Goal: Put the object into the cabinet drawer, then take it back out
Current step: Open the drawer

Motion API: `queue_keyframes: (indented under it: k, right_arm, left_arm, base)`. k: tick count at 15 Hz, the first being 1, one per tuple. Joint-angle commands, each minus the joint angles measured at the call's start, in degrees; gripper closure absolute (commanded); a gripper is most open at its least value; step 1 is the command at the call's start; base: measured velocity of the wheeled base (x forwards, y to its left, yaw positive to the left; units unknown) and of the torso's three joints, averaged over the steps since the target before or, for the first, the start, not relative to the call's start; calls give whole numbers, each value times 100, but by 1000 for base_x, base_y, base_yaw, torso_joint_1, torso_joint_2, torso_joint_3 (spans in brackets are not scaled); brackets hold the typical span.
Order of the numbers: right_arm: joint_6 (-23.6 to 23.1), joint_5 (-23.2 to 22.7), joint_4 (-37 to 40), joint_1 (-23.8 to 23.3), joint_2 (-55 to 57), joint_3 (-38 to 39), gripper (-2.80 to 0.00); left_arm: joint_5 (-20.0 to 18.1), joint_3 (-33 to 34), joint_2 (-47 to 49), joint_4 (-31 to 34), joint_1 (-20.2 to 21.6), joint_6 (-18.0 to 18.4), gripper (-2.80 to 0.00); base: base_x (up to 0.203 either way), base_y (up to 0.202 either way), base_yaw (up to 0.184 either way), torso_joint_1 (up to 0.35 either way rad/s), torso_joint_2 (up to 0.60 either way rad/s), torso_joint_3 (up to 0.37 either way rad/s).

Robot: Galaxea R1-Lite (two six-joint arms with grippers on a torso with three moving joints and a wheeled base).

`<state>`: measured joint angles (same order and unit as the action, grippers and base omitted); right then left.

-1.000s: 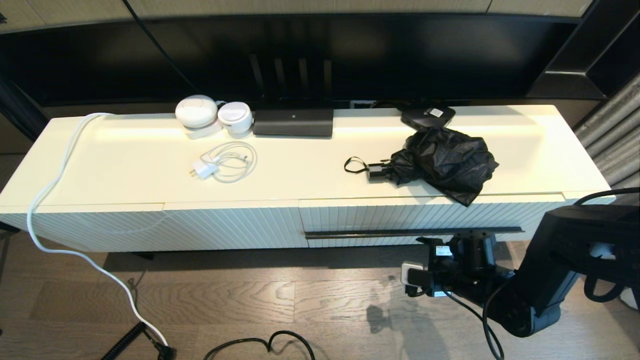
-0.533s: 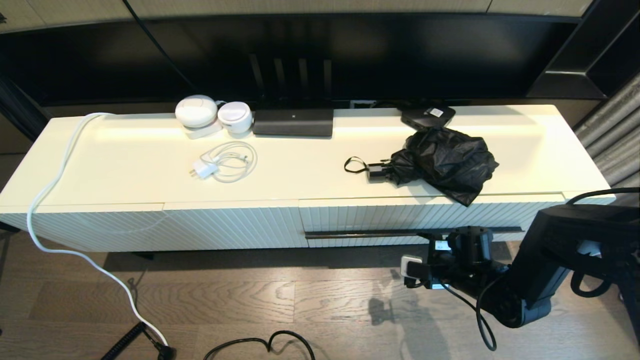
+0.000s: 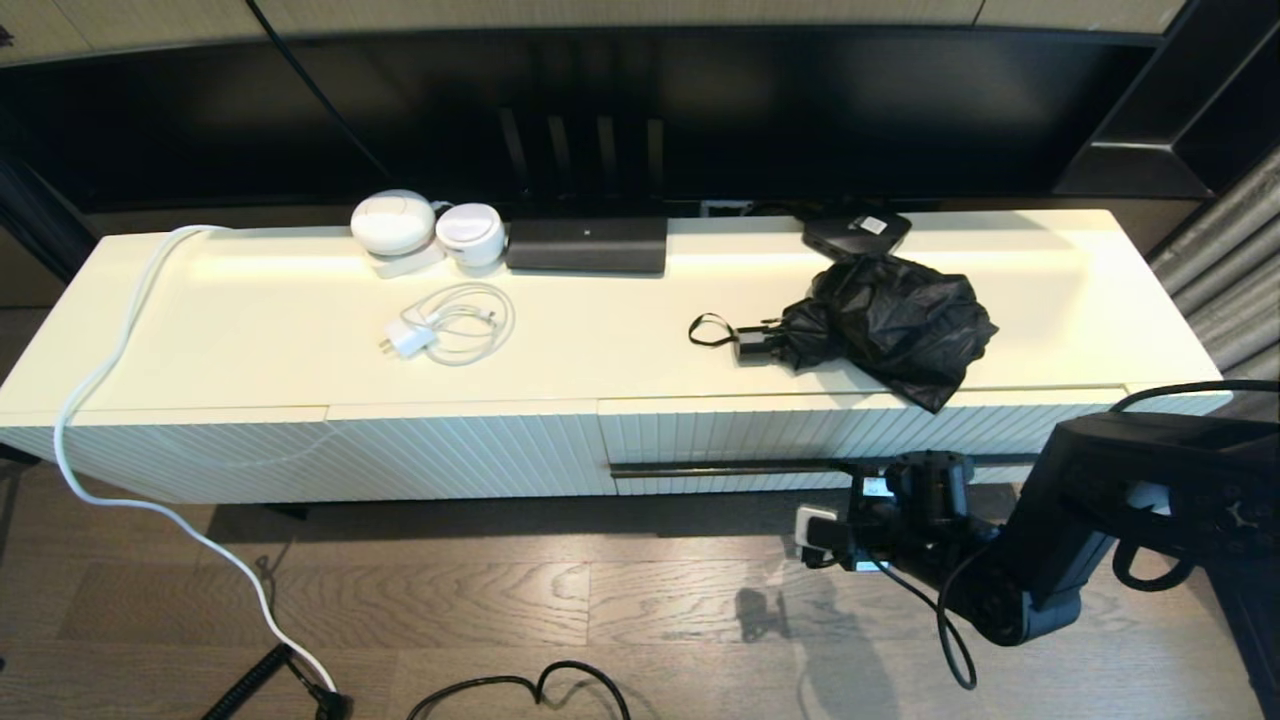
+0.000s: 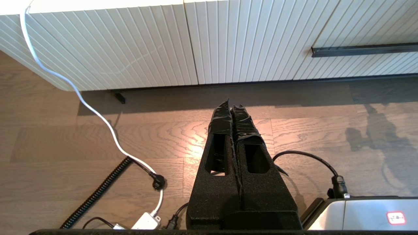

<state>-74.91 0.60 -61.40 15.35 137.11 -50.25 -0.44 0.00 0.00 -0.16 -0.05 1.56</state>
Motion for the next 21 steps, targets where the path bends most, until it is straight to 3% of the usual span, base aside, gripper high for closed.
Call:
queue_keyframes:
  k: [1, 16, 21]
  right_arm:
    - [-41, 2, -38, 3, 15, -82, -280]
    - [-32, 11, 21, -41, 246, -162, -280]
    - [-32, 2, 410, -32, 9, 54, -280]
  left_arm:
    - [0, 9, 9, -2, 3, 2, 0]
    - [0, 9, 9, -2, -4, 2, 0]
    - [0, 9, 9, -2, -1, 2, 0]
  base:
    - [0, 0, 0, 0, 0, 0]
    - [0, 0, 0, 0, 0, 0]
    - [0, 0, 0, 0, 0, 0]
